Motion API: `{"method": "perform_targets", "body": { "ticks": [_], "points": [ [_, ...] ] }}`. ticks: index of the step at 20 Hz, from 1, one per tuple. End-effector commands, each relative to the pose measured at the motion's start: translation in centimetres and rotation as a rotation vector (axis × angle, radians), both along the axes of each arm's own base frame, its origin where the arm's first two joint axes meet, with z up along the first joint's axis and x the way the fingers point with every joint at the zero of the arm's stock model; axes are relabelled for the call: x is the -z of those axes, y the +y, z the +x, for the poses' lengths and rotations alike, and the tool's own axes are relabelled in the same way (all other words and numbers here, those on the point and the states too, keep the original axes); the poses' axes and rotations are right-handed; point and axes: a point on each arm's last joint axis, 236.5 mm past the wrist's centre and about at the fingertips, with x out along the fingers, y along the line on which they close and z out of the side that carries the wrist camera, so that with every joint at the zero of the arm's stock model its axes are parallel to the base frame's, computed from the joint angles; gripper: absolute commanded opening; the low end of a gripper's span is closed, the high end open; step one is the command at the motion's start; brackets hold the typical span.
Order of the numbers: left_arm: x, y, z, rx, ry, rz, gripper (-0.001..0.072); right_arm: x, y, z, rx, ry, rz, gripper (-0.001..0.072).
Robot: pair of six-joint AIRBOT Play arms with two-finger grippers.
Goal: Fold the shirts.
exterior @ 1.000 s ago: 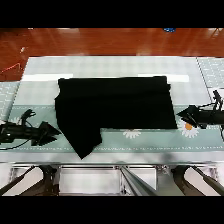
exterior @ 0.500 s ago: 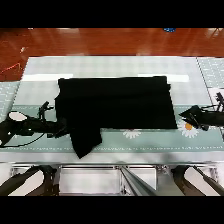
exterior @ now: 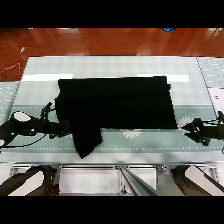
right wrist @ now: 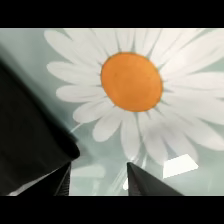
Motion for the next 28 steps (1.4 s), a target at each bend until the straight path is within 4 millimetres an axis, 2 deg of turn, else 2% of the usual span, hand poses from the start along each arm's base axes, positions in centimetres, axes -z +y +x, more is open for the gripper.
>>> {"method": "perform_targets", "body": {
  "ticks": [1, 4, 7, 9, 10, 12, 14, 16, 19, 21, 25, 28],
  "points": [
    [-0.1, -0.2, -0.2, 0.006, 0.008, -0.009, 0.0025, 1.3, 2.9, -0.2, -0.068, 0.040, 0.099, 0.0406],
    [-0.1, -0.2, -0.2, 0.005, 0.007, -0.009, 0.0025, 2.0, 4.9, 2.0, -0.075, -0.006, 0.150, 0.0406],
    [-0.1, -0.2, -0.2, 0.005, 0.007, -0.008, 0.0025, 2.6, 5.2, 4.4, -0.054, -0.050, 0.123, 0.0406],
    [-0.1, -0.2, -0.1, 0.004, 0.005, -0.007, 0.0025, 2.2, 5.1, 6.0, -0.064, -0.084, 0.098, 0.0397],
    [-0.2, -0.1, 0.0, 0.004, 0.001, -0.006, 0.0025, 1.8, 4.9, 6.7, -0.072, -0.102, 0.086, 0.0348],
    [-0.7, 0.0, 0.9, 0.005, -0.022, -0.002, 0.0025, 0.8, 5.2, 7.6, -0.156, -0.152, 0.073, 0.0029],
    [-2.3, 0.4, 2.7, 0.010, -0.068, -0.005, 0.0025, -1.0, 5.7, 7.8, -0.250, -0.189, 0.097, 0.0027],
    [-4.8, 1.0, 4.8, 0.021, -0.119, -0.019, 0.0025, -2.4, 5.3, 8.2, -0.300, -0.210, 0.080, 0.0027],
    [-8.5, 2.0, 7.7, 0.038, -0.207, -0.020, 0.0025, -4.6, 4.8, 9.9, -0.322, -0.270, 0.047, 0.0027],
    [-9.7, 2.6, 10.1, 0.025, -0.267, 0.002, 0.0025, -5.6, 5.1, 11.5, -0.350, -0.312, 0.010, 0.0027],
    [-9.3, 3.0, 14.5, 0.029, -0.258, -0.001, 0.0025, -8.2, 4.7, 17.5, -0.329, -0.426, -0.106, 0.0027],
    [-8.3, 3.0, 18.6, 0.030, -0.242, -0.008, 0.0025, -8.9, 5.3, 21.7, -0.343, -0.452, -0.092, 0.0027]
  ]
}}
